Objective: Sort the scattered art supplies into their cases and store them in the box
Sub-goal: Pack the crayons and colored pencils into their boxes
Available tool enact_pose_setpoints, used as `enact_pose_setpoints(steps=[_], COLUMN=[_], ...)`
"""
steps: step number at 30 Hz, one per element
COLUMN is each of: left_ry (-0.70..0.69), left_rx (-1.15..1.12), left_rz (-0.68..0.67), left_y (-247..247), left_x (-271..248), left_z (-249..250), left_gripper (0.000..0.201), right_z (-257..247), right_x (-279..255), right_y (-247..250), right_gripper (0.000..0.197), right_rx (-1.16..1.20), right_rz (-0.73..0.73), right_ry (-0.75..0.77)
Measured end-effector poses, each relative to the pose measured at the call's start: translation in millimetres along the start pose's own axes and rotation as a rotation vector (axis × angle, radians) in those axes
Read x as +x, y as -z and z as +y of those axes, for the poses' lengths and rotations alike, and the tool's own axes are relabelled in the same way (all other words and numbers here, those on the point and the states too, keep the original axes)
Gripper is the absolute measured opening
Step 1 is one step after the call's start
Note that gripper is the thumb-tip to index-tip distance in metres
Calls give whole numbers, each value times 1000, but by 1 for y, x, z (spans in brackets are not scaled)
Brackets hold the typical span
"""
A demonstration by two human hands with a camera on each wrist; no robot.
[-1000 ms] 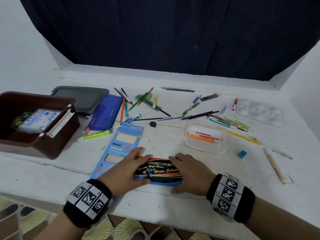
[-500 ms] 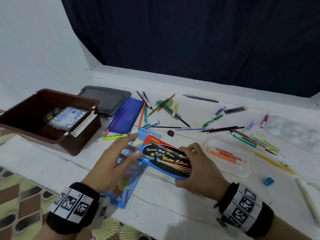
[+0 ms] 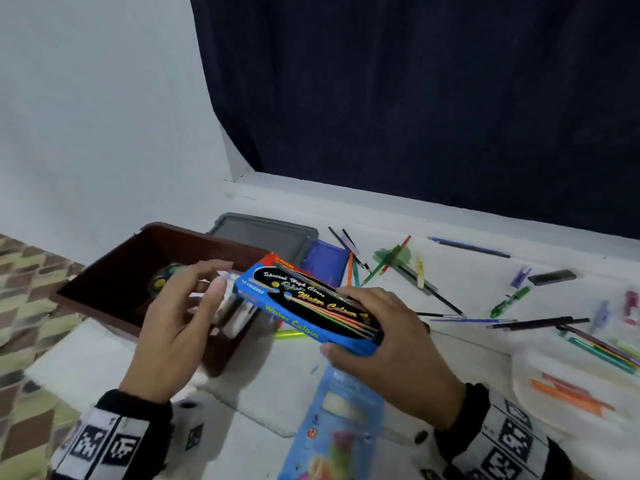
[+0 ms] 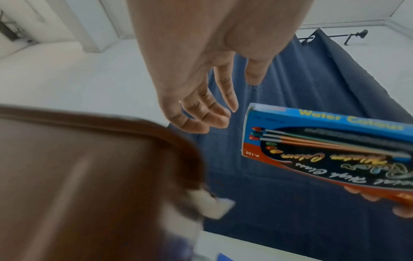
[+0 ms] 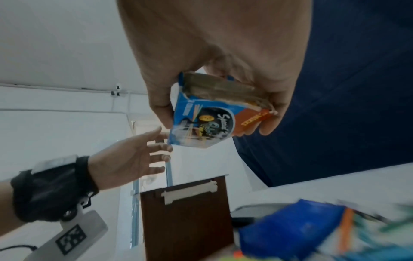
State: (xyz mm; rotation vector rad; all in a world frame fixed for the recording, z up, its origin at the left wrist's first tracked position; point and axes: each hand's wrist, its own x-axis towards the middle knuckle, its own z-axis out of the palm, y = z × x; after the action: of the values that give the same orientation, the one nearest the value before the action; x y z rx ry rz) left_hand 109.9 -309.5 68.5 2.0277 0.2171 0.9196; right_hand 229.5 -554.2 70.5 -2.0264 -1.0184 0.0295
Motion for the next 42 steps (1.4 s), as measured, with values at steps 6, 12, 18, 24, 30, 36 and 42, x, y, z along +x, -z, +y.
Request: enact_pose_setpoints(steps=[6, 12, 18, 24, 30, 36, 42], left_ry=[-17, 93, 43, 16, -34, -149, -262], left_rx=[43, 68, 258, 300, 225, 420, 701], left_rz=[-44, -344, -904, -932, -908, -922, -977], left_y=[94, 166, 179, 178, 180, 182, 170], left_x=[49, 90, 101, 106, 102, 95, 91], left_z=[-69, -123, -147, -158, -162, -167, -159], left_gripper=[38, 45, 40, 46, 44, 55, 58], right_z=[-61, -108, -121, -122, -123, -123, -113], right_x=[76, 121, 136, 130, 120, 123, 125], right_y=[-87, -153, -182, -192, -193, -202, -212], right_gripper=[50, 52, 48, 46, 57, 51, 61], right_rx=[-6, -96, -119, -457, -330, -497, -637], right_rz=[-44, -284, -435, -373, -510, -515, -515], right_ry=[26, -125, -228, -128, -153, -98, 4])
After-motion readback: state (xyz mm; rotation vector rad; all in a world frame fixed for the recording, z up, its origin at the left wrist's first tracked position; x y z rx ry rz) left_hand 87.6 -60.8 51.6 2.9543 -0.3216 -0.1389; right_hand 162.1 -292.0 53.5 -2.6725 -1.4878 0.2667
